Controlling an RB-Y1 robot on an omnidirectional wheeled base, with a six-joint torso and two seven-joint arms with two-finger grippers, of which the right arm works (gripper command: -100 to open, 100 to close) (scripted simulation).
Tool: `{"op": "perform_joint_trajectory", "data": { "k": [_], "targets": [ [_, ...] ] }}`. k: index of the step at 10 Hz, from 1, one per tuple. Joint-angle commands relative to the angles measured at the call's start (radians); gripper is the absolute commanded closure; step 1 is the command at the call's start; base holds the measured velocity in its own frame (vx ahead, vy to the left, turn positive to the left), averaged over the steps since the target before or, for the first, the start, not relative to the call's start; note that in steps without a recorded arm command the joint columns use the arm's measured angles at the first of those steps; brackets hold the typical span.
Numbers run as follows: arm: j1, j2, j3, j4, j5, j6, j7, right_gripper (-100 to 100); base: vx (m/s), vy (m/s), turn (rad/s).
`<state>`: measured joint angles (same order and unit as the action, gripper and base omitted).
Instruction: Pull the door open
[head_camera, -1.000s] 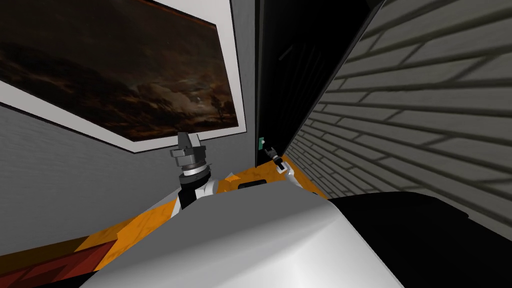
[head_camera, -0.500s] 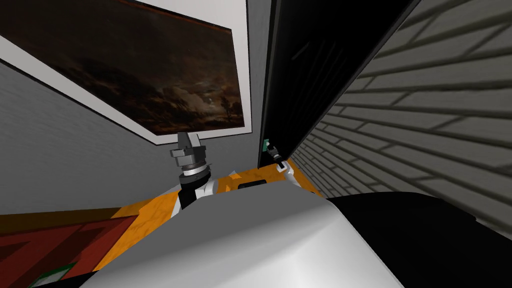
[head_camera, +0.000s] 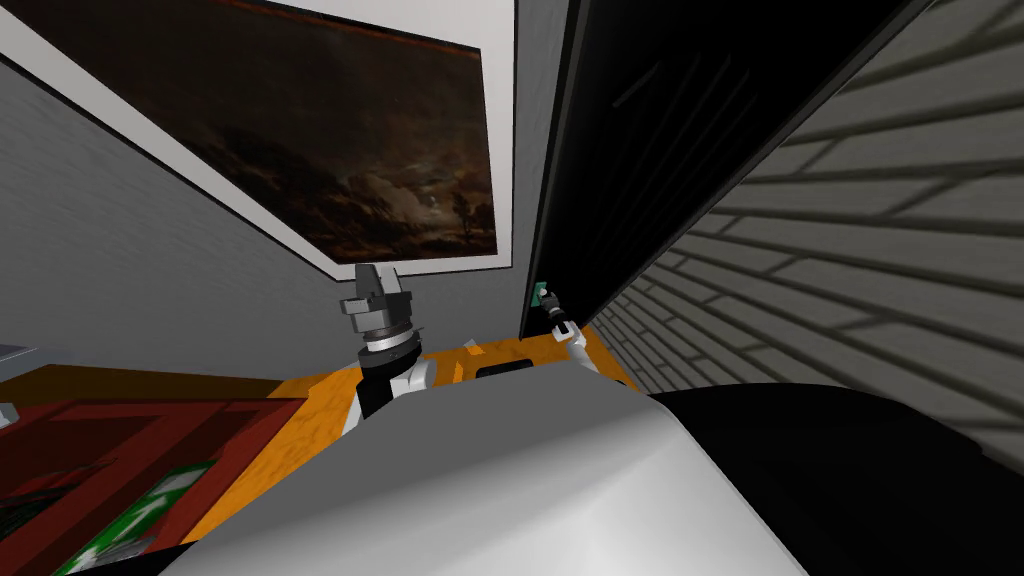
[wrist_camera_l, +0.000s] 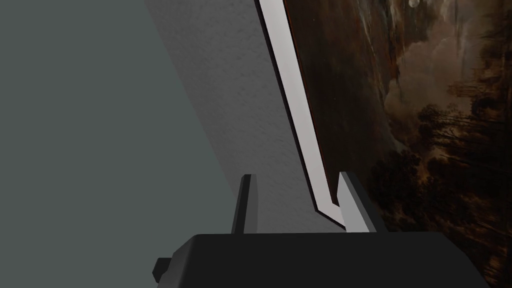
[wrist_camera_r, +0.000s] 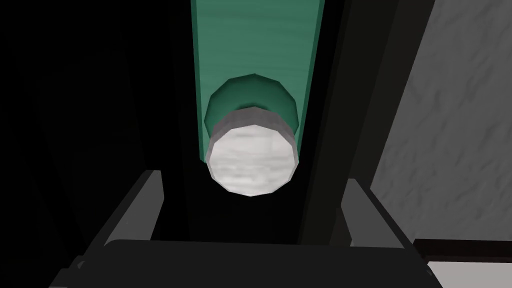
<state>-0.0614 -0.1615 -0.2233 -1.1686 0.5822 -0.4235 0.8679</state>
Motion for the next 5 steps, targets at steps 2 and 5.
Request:
{"op": "perform_joint_trajectory", "data": {
  "k": [2,5],
  "targets": [
    [-0.021,0.021,-0.046,0.021,-0.006,0.017,0.032,-100,0.035,-0.048,0.193],
    [-0.035,0.037,-0.074,0.033,-0.010,0.029,0.051,-100,0.028,-0.059,0.178]
  ]
}}
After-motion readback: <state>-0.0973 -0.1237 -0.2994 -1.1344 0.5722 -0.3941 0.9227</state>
